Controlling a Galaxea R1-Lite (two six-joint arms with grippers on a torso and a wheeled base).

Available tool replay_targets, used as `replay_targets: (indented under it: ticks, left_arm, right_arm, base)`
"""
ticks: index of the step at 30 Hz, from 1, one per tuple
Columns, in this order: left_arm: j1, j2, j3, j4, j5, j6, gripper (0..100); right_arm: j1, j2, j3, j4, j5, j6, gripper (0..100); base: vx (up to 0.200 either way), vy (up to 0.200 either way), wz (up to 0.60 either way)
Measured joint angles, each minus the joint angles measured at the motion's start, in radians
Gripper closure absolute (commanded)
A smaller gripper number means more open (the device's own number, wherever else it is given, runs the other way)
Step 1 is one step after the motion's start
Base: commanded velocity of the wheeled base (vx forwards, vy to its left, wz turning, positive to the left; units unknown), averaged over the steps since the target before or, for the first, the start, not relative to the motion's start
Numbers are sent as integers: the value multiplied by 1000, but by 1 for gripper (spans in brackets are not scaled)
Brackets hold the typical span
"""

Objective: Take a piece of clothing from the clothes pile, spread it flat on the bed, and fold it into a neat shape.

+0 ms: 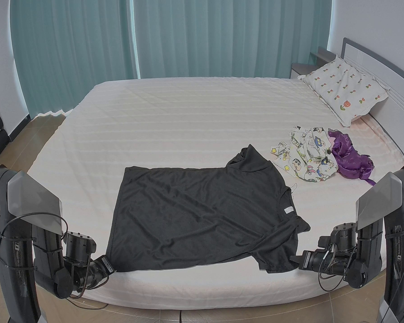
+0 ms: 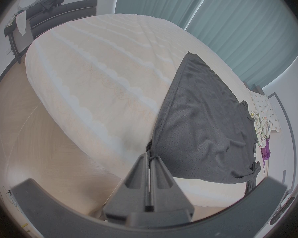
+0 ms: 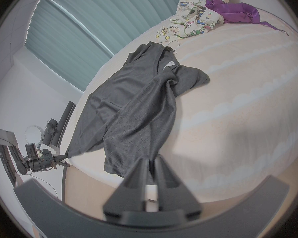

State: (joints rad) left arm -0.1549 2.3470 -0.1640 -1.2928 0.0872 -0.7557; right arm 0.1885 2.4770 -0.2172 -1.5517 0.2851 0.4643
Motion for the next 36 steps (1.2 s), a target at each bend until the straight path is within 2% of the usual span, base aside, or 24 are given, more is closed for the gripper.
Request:
replay_targets:
  ticks: [7, 15, 19, 24, 27, 32, 36]
  left_arm:
    - [0, 0, 0, 0, 0, 1, 100]
    - [0, -1, 8, -7, 4, 10, 100]
    - [-1, -10, 35, -56, 6, 31, 100]
    - [-3, -22, 94, -122, 24, 106, 100]
    - [-2, -30, 124, -137, 50, 150, 100]
    - [0, -49, 142, -73, 70, 194, 100]
    - [-8, -95, 145, 24, 72, 212, 100]
  right_arm:
    - [-50, -9, 86, -1, 0, -78, 100]
    - [-108, -113, 189, 33, 3, -72, 100]
    - [-118, -203, 197, 164, 1, -64, 100]
    - [-117, -320, 200, 401, -11, -65, 100]
    - [-110, -396, 200, 540, -60, -65, 100]
    - [-66, -524, 200, 678, -130, -51, 100]
    - [-1, -623, 200, 804, -186, -17, 100]
  base:
    - [0, 0, 0]
    - [0, 0, 0]
    - [0, 0, 0]
    - [0, 0, 0]
    - [0, 0, 0]
    - [0, 0, 0]
    - [0, 0, 0]
